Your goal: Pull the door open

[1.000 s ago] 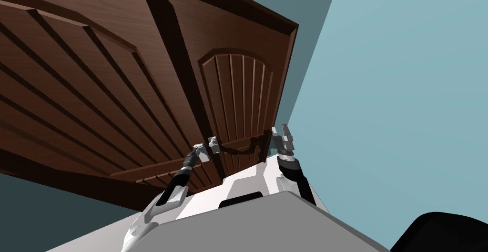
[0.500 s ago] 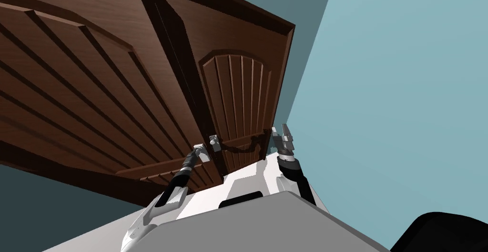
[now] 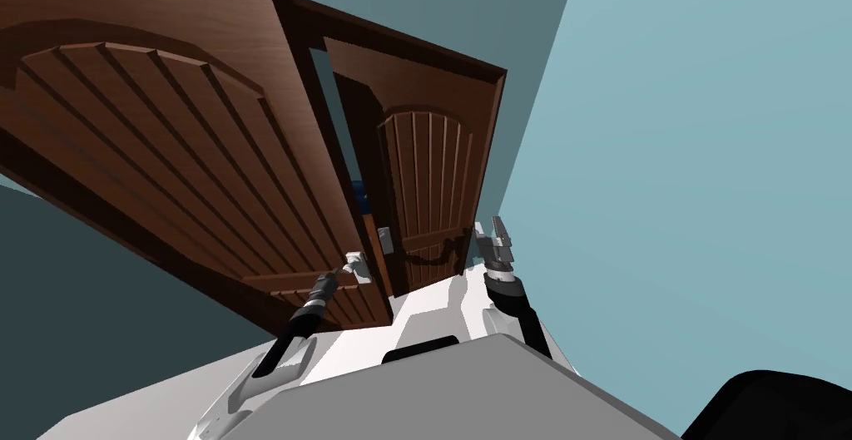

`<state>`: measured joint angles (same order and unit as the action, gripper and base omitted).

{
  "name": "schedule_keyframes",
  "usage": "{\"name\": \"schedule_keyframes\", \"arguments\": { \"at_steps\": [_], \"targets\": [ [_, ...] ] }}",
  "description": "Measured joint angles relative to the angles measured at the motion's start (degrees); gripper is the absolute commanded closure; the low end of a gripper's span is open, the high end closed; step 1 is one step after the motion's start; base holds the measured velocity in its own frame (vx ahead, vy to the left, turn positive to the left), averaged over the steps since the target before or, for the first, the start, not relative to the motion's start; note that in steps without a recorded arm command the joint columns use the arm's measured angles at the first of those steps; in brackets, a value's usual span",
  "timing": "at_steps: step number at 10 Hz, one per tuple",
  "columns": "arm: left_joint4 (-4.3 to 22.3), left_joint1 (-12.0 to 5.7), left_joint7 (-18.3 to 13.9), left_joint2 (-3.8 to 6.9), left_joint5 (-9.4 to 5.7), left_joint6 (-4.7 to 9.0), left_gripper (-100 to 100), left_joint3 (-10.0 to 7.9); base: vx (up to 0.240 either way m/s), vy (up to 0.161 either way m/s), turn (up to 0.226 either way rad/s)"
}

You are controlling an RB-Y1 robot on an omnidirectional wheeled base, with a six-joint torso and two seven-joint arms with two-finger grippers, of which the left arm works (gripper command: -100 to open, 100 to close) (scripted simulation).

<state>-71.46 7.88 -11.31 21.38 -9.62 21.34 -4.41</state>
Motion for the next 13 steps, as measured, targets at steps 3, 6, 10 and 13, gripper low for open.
{"name": "schedule_keyframes", "arguments": {
  "at_steps": [3, 6, 10, 13],
  "targets": [
    [-2.7, 1.43, -1.0, 0.86, 0.05, 0.29, -100, 2.05, -0.194, 0.025, -0.076],
    [-4.7, 2.22, -2.2, 1.71, 0.25, 1.01, -100, 4.94, -0.195, 0.057, -0.099],
    [-7.2, 3.35, -3.4, 2.71, 0.29, 1.33, -100, 7.2, -0.085, 0.011, -0.037],
    [-6.0, 2.2, -3.1, 2.01, 0.37, 1.43, -100, 6.72, 0.183, 0.008, -0.042]
  ]
}}
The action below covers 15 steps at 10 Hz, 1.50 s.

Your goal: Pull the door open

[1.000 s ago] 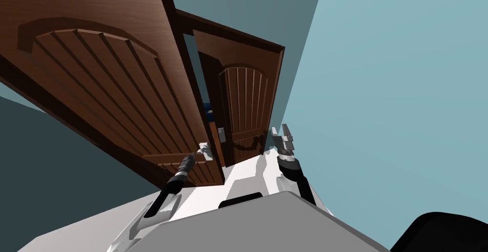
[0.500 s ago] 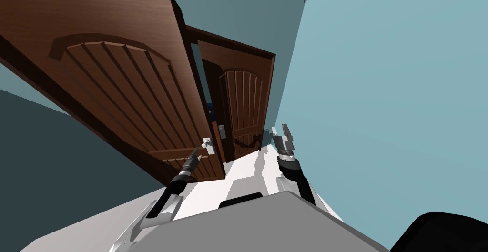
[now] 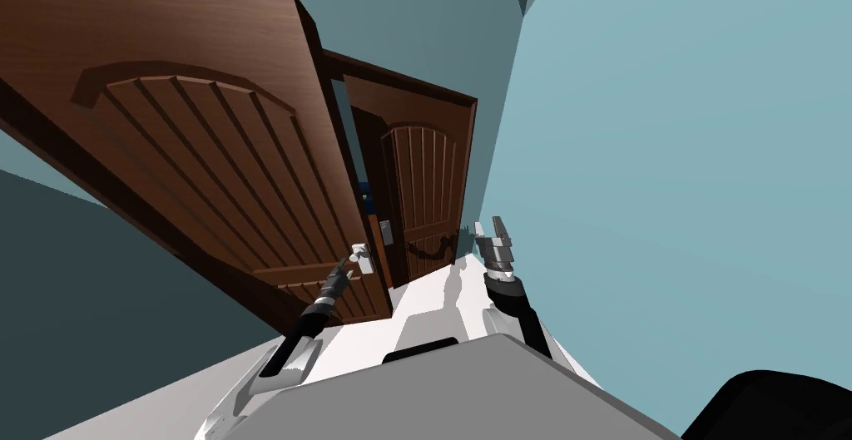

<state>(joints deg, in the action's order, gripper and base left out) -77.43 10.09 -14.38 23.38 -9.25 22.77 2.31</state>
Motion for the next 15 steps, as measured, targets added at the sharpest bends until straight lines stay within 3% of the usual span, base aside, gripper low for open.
{"name": "schedule_keyframes", "arguments": {
  "at_steps": [2, 3, 9, 12, 15],
  "targets": [
    [1.0, -0.83, 0.2, -0.44, 0.04, 0.12, -100, -0.32, 0.151, 0.002, -0.017],
    [1.0, -0.89, 0.3, -0.45, 0.04, 0.14, 100, -0.34, -0.008, -0.001, 0.005],
    [1.1, -0.72, 0.3, -0.4, 0.07, -0.02, 100, -0.33, -0.036, 0.008, -0.034],
    [0.7, 0.02, -1.2, 1.78, -0.2, 1.64, 100, 0.64, -0.195, 0.116, -0.167],
    [-0.1, 2.31, -2.8, 3.97, -0.32, 3.44, 100, 2.39, -0.195, 0.123, -0.181]
  ]
}}
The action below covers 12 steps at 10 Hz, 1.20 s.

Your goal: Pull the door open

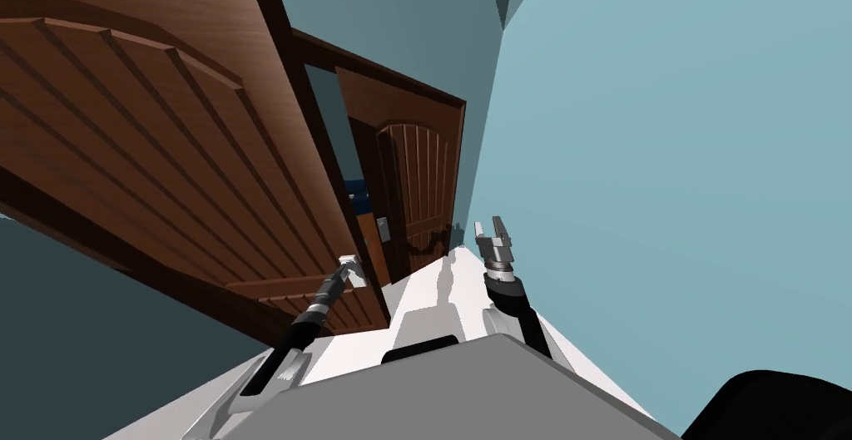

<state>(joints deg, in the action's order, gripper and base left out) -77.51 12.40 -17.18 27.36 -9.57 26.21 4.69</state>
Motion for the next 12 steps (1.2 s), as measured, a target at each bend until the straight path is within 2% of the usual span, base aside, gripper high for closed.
{"name": "schedule_keyframes", "arguments": {
  "at_steps": [3, 4, 5, 6, 11, 12],
  "targets": [
    [-0.3, 1.37, -2.3, 3.0, -0.35, 2.14, 100, 1.75, -0.217, 0.122, -0.205],
    [-0.4, 1.77, -2.9, 3.86, -0.43, 2.85, 100, 2.25, -0.086, 0.036, -0.044],
    [-0.4, 1.95, -3.1, 3.87, -0.38, 2.94, 100, 2.5, -0.139, 0.067, -0.119],
    [-0.5, 2.48, -3.4, 4.48, -0.44, 3.45, 100, 2.73, -0.231, 0.086, -0.177],
    [-0.6, 5.41, -6.0, 8.56, -0.64, 8.78, 100, 4.71, -0.224, 0.123, -0.154],
    [-1.1, 6.49, -6.5, 9.54, -0.72, 9.63, 100, 5.07, -0.097, 0.043, -0.04]
  ]
}}
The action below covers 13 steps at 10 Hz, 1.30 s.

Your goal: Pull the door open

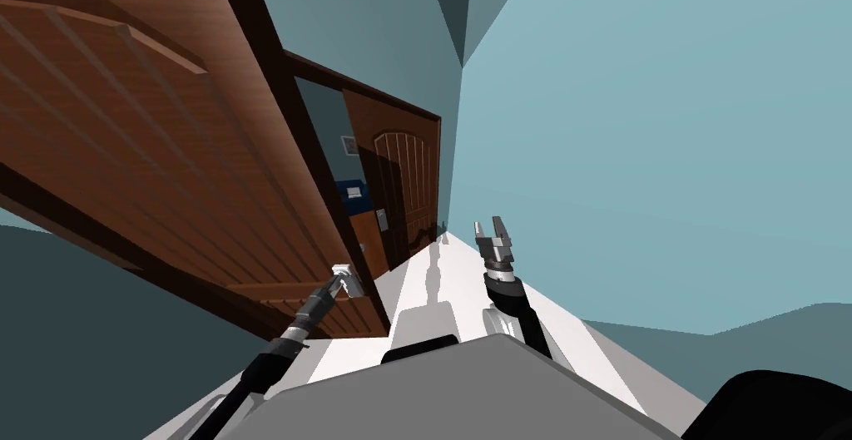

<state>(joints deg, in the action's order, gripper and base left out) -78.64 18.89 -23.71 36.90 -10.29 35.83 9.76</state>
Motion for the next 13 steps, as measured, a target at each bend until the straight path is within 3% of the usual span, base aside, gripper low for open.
{"name": "schedule_keyframes", "arguments": {
  "at_steps": [2, 11, 13],
  "targets": [
    [0.1, 0.55, -0.4, 0.58, 0.02, 0.62, 100, 0.36, -0.181, 0.05, -0.129],
    [1.7, 2.31, -3.1, 4.62, 0.27, 6.66, 100, 2.26, -0.172, 0.091, -0.102],
    [2.0, 2.54, -3.4, 4.95, 0.31, 7.28, 100, 2.59, -0.154, 0.084, -0.161]
  ]
}}
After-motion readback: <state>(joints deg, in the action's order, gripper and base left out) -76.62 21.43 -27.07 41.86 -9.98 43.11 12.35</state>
